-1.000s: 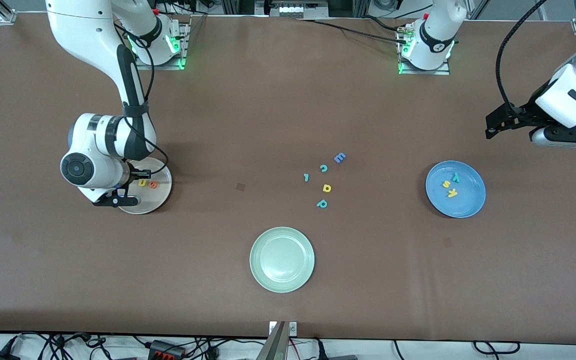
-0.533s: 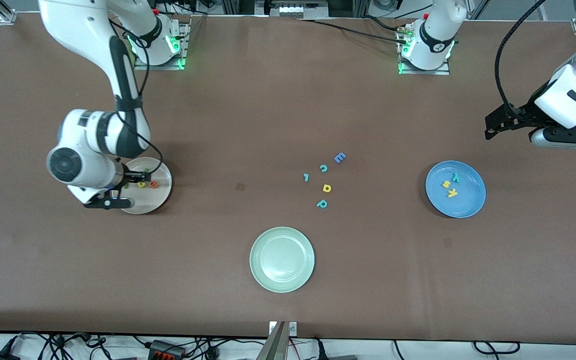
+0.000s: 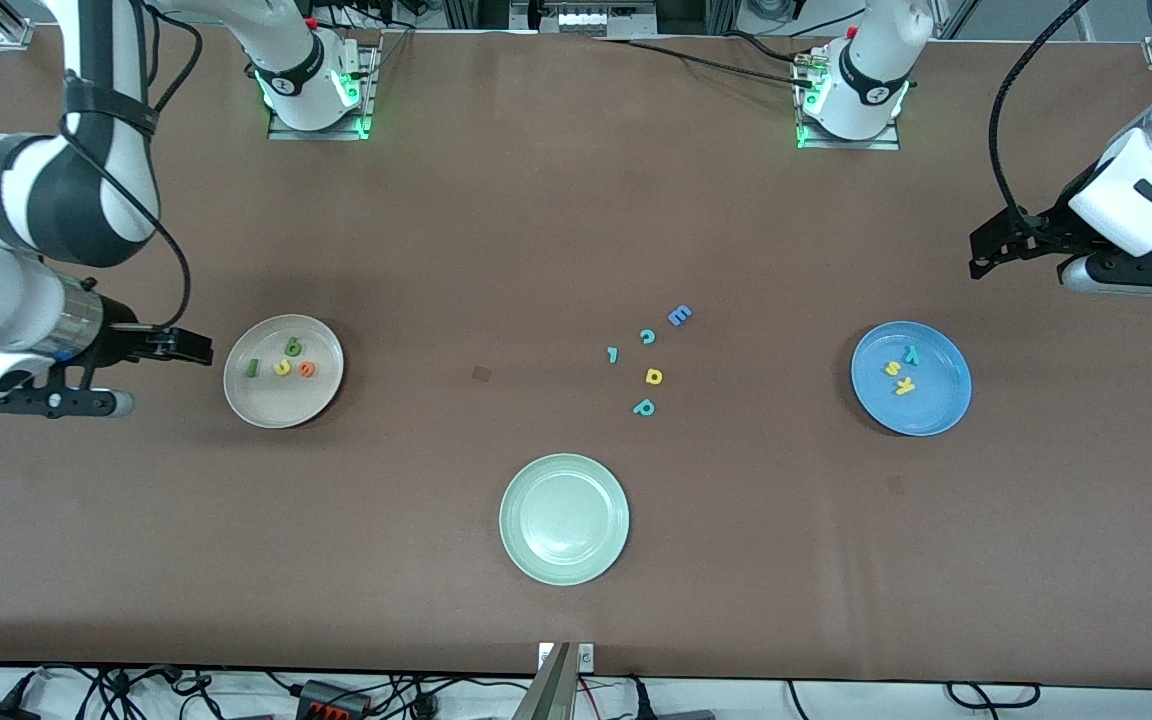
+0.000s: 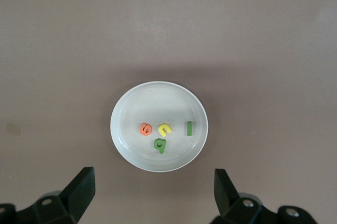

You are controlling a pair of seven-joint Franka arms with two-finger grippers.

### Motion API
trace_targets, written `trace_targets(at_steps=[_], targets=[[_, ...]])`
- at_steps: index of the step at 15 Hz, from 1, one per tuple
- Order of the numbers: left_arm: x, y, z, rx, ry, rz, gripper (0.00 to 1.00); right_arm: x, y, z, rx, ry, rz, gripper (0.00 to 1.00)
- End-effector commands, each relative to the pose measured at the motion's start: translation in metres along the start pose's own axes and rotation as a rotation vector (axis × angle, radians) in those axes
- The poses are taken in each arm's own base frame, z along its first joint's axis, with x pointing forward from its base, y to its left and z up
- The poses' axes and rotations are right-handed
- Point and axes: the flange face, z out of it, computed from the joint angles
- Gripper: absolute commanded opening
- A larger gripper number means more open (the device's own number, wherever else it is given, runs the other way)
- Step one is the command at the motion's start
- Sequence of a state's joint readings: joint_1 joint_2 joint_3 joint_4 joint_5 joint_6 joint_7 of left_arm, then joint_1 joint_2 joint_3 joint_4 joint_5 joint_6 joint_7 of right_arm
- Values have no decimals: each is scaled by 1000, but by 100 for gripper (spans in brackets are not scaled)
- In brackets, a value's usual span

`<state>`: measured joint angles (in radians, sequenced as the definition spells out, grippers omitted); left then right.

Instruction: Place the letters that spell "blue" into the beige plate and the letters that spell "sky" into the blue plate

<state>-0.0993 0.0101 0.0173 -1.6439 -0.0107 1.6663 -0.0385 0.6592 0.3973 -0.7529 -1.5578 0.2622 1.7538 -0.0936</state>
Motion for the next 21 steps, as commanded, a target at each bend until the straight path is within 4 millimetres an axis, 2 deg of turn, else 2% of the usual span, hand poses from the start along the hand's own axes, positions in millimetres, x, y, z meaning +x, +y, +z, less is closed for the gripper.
trace_targets(at_steps=[1,2,5,7,10,11,13,15,21], targets=[[3,3,-5,-19,-7,6,100,6,2,-10,-1,11,0,100],[3,3,-5,-19,-8,7,100,8,2,-19,23,28,5,100],[3,3,-5,-19,-7,6,100,8,-3,-28,89,43,2,100],[3,3,-5,-19,-8,6,100,3,-1,-53,127,72,9,100],[3,3,-5,-19,-7,6,100,-9,-5,-78,-29,107,-72,100],[3,3,-5,-19,-8,6,100,-15,-2,-91,-41,128,-82,100],[3,3,-5,-19,-8,7,100,-23,33,-112,-9,159,-38,100],[3,3,-5,-19,-8,10,100,-29,53,-122,0,174,-12,100],[3,4,-5,-19,-8,7,100,-46,71,-129,-43,112,4,100]])
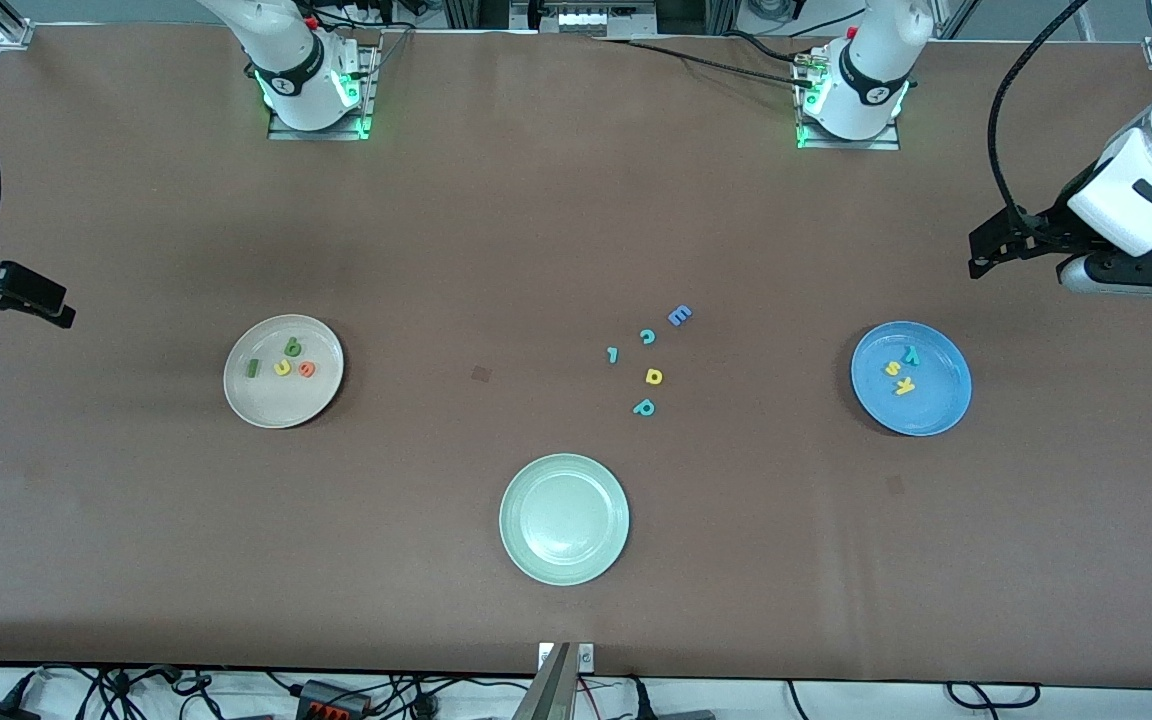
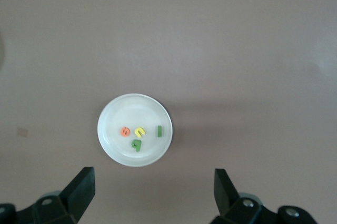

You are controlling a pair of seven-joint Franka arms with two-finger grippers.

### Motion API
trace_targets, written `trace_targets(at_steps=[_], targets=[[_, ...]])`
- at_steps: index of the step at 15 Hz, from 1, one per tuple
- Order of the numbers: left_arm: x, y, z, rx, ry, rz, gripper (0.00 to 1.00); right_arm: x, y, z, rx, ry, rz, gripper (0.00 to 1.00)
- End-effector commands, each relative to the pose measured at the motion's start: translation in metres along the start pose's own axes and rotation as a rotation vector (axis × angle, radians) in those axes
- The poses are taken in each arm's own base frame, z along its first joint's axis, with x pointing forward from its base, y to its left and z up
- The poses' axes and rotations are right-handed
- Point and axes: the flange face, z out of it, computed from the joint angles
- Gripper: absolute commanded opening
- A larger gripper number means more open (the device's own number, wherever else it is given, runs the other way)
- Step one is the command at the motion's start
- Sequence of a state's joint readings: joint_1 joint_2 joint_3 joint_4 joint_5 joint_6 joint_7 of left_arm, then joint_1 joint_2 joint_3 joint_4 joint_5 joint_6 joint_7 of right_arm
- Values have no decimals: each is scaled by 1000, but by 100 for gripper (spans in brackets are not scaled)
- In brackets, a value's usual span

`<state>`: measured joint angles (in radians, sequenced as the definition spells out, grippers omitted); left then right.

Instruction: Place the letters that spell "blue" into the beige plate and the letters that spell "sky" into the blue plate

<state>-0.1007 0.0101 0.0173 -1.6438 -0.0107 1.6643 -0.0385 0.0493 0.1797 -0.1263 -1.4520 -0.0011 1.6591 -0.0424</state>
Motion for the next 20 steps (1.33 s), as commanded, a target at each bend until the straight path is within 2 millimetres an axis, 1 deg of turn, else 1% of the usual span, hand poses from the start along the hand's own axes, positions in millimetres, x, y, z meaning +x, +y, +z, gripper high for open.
trace_targets(at_steps=[1,2,4,5,8,10,13,14,19,20], targets=[[3,2,-5,-19,-6,5,100,-8,11,-9,-23,-4,10,100],[3,2,-5,-19,-6,5,100,-10,13,-14,-22,4,12,100],[3,2,-5,-19,-7,3,100,-12,11,-13,-25,-8,9,100],[3,2,-5,-19,-7,3,100,-16,11,-10,-25,-34,15,100],[3,3,-5,-19,-7,3,100,-32,11,1,-19,-91,12,100],[3,3,-5,-19,-7,3,100,-42,11,7,-16,-74,8,100],[3,3,-5,-19,-7,3,100,-70,10,16,-9,-34,4,100],[3,3,-5,-19,-7,3,100,-74,10,15,-8,-37,3,100],[3,2,-5,-19,-7,1,100,-74,6,9,-2,-34,-48,100],[3,3,-5,-19,-7,3,100,-74,6,5,0,-28,-47,100]])
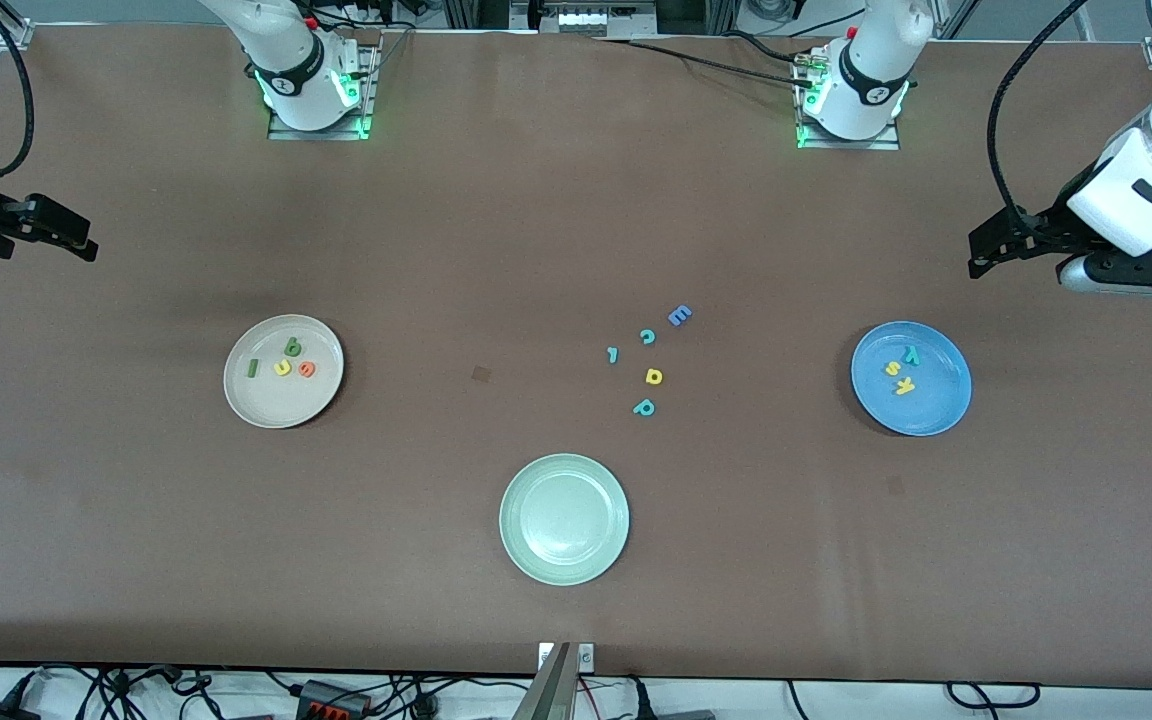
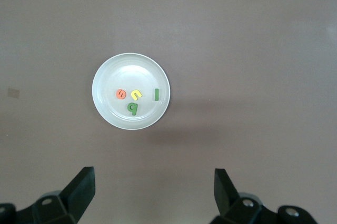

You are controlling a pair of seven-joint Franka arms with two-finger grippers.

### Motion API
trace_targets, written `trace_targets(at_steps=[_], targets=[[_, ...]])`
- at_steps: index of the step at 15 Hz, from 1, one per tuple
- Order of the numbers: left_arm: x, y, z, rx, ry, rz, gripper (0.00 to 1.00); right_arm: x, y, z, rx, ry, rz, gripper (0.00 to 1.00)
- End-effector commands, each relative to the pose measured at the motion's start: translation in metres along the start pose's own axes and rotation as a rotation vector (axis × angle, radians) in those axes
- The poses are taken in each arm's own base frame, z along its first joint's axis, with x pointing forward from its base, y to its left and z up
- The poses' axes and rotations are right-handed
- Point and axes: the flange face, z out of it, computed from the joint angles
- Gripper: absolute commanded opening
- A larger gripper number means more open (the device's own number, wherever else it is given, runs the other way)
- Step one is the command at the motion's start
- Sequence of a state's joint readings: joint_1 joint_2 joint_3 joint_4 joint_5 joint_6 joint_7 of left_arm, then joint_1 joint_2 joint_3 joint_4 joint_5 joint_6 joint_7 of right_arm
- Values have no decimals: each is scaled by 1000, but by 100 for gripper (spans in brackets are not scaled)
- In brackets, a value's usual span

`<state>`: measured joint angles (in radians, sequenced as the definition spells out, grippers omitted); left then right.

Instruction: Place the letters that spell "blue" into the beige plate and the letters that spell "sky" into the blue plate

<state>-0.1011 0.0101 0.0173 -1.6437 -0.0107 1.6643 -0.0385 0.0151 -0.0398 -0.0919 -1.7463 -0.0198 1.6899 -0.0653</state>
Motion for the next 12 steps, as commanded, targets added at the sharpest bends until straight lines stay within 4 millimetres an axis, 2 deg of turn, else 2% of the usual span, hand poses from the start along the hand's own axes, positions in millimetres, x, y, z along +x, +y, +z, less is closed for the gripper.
trace_targets(at_steps=[1,5,10,12], targets=[[3,2,-5,-19,-6,1,100,-5,-1,-7,-8,22,-16,100],[3,2,-5,-19,-6,1,100,-8,-1,-6,-4,6,-12,100],[3,3,-5,-19,-7,3,100,-14,-4,-15,-9,12,-23,100],[3,3,-5,-19,-7,3,100,-17,3,-19,-7,18,-14,100]])
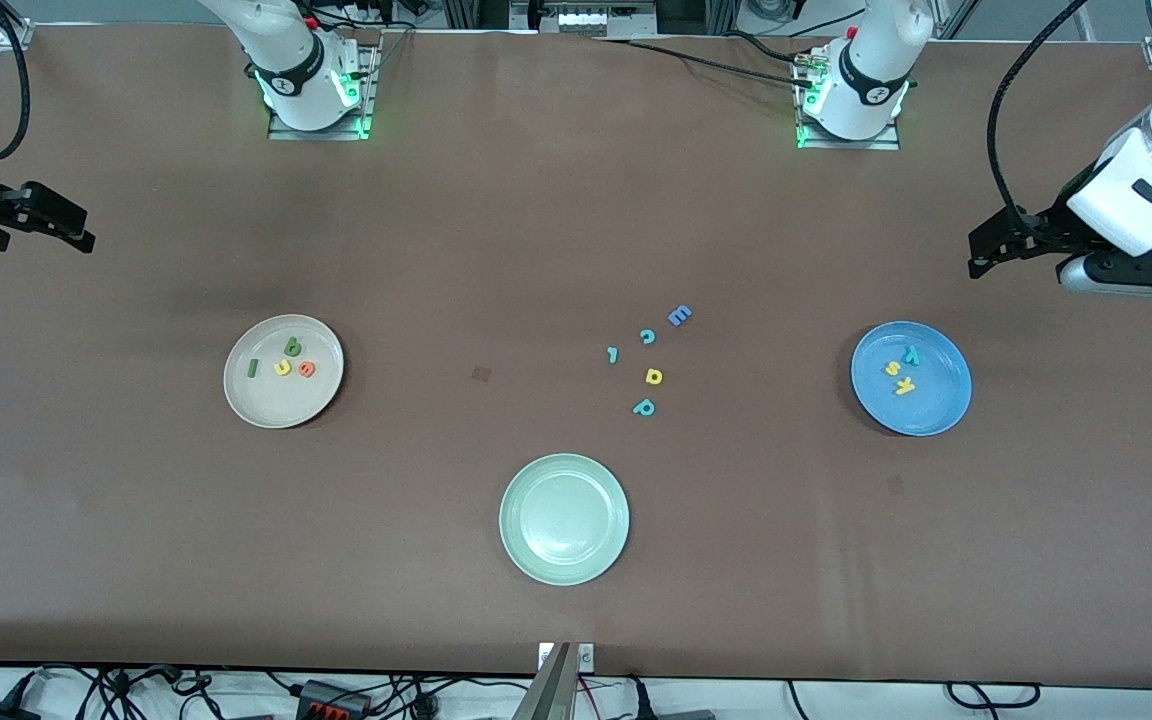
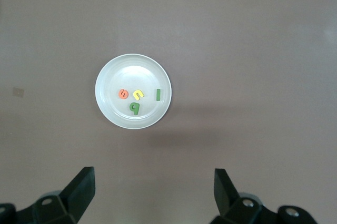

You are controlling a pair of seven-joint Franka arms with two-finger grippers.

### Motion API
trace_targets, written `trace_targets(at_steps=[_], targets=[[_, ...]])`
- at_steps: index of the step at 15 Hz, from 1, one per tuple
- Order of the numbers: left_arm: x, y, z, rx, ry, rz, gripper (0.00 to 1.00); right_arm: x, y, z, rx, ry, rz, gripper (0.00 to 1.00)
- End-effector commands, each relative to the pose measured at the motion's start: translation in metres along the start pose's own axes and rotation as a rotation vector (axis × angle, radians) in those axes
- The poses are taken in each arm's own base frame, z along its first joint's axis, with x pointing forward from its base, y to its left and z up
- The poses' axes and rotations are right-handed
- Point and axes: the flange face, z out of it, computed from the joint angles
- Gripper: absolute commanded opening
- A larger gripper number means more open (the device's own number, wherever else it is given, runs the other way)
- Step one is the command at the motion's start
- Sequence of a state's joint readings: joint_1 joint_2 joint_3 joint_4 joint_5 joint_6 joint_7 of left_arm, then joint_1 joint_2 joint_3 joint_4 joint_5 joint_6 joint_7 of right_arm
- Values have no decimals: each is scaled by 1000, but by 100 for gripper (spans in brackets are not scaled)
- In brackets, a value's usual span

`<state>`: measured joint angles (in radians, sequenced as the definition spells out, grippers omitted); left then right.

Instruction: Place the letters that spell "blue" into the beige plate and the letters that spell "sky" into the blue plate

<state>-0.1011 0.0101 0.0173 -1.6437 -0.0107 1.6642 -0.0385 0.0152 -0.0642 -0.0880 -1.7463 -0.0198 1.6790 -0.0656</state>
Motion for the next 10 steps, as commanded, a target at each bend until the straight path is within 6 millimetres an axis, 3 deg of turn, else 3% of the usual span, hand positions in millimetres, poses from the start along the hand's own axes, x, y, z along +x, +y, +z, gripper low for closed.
trace_targets(at_steps=[1,10], targets=[[3,3,-5,-19,-7,4,100,-10,9,-8,-7,4,-5,100],[3,3,-5,-19,-7,3,100,-8,9,-3,-14,0,-6,100]])
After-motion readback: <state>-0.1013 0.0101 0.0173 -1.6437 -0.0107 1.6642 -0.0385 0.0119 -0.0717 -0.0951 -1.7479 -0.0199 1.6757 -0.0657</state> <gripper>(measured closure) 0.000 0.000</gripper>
